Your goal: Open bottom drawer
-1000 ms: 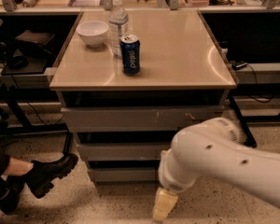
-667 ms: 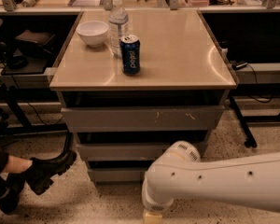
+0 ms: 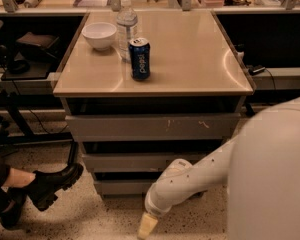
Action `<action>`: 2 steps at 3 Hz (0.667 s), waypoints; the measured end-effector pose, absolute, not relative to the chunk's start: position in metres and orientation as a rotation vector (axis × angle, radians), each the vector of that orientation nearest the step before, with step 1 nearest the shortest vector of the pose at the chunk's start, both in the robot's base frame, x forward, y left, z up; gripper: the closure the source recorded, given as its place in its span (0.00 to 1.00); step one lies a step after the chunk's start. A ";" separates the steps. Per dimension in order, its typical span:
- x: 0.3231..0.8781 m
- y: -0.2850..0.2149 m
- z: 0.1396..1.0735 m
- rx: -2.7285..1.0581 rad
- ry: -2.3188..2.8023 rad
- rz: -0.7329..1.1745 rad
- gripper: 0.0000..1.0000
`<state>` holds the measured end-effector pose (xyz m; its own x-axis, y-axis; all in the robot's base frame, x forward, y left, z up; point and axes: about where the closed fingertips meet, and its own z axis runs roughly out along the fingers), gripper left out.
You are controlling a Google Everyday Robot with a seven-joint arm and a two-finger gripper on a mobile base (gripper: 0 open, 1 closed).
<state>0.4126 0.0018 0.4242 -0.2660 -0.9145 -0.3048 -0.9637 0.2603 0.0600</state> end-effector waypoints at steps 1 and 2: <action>0.442 0.028 0.411 -1.640 2.320 0.409 0.00; 0.444 0.016 0.395 -1.659 2.341 0.365 0.00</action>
Offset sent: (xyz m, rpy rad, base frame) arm 0.0294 -0.0140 -0.0807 -0.0710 -0.0259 -0.2233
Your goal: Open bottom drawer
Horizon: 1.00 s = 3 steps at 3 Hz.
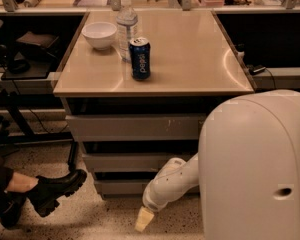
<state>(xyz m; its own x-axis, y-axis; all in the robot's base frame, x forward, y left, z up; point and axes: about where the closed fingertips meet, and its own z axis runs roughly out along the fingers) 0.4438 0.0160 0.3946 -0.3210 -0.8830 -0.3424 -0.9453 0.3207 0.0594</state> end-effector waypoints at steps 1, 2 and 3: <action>0.471 -0.038 0.359 -1.431 2.514 0.295 0.00; 0.503 -0.102 0.337 -1.107 2.656 0.210 0.00; 0.508 -0.139 0.338 -1.049 2.683 0.137 0.00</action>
Offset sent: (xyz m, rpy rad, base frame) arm 0.0649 -0.2018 -0.1103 -0.1270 -0.0417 -0.8007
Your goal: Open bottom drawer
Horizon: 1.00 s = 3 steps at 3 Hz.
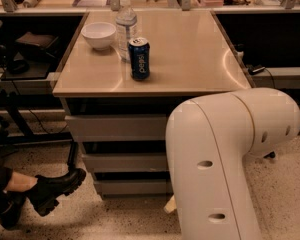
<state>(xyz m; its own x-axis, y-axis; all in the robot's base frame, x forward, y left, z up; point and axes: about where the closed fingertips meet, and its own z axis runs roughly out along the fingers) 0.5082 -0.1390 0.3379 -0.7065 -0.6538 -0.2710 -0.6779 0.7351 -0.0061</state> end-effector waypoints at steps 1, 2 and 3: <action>0.508 -0.139 0.338 -1.050 2.683 0.137 0.00; 0.490 -0.136 0.318 -1.212 2.664 0.167 0.00; 0.492 -0.120 0.309 -1.511 2.541 0.157 0.00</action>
Offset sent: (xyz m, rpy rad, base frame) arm -0.0116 -0.0637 -0.0501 -0.0131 0.2295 0.5223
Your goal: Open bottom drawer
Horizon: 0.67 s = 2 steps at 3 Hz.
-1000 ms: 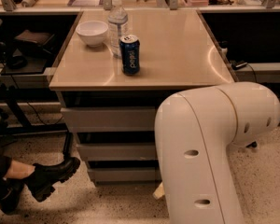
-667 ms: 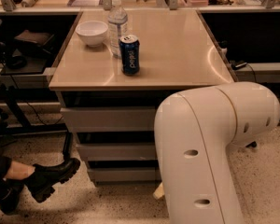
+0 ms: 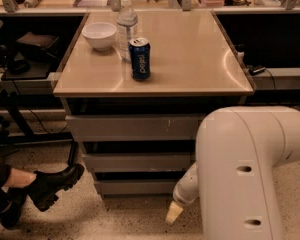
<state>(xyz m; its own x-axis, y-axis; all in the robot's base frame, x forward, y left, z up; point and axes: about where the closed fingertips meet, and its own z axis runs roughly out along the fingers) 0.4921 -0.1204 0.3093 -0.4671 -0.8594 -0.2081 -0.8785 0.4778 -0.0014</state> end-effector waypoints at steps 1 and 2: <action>0.491 -0.121 0.309 -1.608 2.504 0.146 0.00; 0.499 -0.121 0.297 -1.594 2.514 0.123 0.00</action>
Offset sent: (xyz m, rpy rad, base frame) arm 0.0060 0.0111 -0.0362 -0.0618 -0.0194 0.0259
